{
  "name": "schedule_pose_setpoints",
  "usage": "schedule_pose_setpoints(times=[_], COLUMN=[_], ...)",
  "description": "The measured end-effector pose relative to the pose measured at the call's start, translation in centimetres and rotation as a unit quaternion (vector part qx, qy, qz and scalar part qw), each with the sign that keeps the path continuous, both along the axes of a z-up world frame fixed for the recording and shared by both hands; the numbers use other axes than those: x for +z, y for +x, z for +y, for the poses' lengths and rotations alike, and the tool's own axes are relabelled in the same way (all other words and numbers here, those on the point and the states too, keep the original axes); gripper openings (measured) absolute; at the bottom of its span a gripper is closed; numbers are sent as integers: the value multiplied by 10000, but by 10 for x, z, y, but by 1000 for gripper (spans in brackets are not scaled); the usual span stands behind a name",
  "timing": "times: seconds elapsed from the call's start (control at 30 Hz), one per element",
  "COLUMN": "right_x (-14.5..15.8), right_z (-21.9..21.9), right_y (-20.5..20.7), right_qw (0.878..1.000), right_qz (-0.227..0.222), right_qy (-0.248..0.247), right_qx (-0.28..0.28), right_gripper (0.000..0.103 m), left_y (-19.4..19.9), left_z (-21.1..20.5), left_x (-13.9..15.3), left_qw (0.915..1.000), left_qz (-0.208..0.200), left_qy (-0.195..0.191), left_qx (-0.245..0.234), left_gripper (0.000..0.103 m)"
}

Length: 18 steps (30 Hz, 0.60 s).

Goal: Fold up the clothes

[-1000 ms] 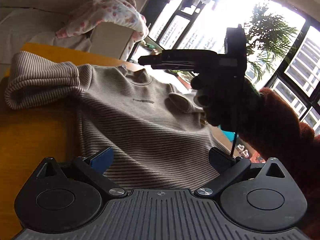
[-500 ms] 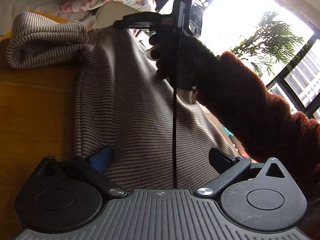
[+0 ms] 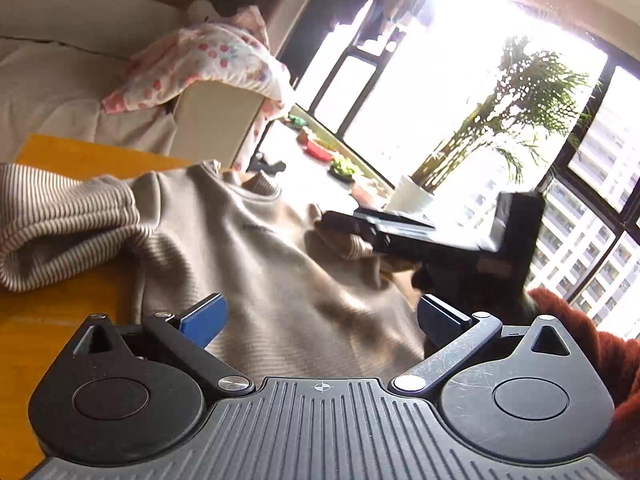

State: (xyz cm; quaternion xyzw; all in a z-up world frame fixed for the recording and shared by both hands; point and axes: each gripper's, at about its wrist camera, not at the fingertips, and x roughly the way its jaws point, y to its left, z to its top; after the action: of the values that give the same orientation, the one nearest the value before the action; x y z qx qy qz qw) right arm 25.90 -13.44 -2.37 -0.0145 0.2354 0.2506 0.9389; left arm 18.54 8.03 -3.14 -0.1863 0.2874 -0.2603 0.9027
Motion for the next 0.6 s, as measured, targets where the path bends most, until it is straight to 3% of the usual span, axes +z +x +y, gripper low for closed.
schedule_pose_setpoints(times=[0.1,0.2,0.27,0.47,0.6], right_x=[-12,-25,-27,-28,-25], right_z=[-17,-31,-40,-58,-59], right_y=[-42,-68,-78,-106,-123], right_qw=[9990,9970,9949,9946,9974], right_qz=[-365,-498,-529,-46,73], right_qy=[199,431,641,877,594], right_qx=[-170,-409,-578,-555,-394], right_gripper=[75,79,80,82,84], left_y=[19,28,28,-6,-32], left_z=[-15,-27,-33,-33,-38], left_x=[-6,-16,-25,-33,-37], left_qw=[9990,9969,9945,9951,9954], left_qz=[-203,-345,-155,288,401], left_qy=[-100,387,787,778,761], left_qx=[397,600,672,536,428], left_gripper=[103,103,103,103,103])
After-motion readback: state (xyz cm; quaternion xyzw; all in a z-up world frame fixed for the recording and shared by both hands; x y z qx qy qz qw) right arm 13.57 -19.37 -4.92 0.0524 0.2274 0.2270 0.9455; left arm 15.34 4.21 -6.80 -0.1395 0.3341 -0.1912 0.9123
